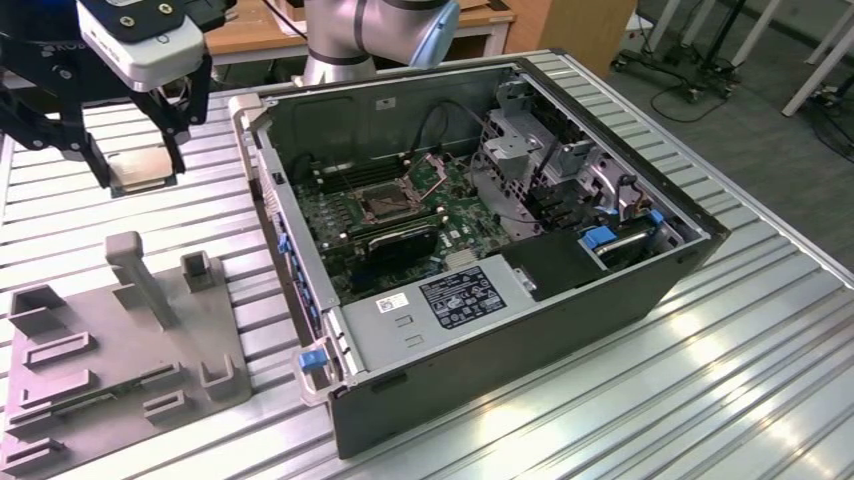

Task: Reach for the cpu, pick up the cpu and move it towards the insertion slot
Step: 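Pick up the cpu and move it towards the insertion slot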

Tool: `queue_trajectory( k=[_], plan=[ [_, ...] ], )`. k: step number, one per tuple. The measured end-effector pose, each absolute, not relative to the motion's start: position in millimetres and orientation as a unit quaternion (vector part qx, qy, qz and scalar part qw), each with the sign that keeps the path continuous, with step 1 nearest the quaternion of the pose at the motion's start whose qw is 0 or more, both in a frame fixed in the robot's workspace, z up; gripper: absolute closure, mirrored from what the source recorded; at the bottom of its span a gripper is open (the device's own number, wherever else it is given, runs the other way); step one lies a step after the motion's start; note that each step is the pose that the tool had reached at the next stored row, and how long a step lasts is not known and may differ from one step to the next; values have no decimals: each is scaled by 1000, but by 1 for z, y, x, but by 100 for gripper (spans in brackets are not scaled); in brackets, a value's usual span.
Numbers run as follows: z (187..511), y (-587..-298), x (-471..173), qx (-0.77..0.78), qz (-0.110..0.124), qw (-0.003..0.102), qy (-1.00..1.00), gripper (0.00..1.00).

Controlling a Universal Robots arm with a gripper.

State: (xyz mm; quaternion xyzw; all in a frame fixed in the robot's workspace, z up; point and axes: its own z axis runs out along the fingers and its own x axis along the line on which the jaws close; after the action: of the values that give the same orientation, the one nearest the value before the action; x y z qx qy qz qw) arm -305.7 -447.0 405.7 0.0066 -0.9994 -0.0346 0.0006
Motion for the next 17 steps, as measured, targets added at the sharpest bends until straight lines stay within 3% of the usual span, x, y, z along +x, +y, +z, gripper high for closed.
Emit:
queue_trajectory(
  k=[17],
  plan=[
    [406,-447,-301,7,-35,1,-999,45]
  ],
)
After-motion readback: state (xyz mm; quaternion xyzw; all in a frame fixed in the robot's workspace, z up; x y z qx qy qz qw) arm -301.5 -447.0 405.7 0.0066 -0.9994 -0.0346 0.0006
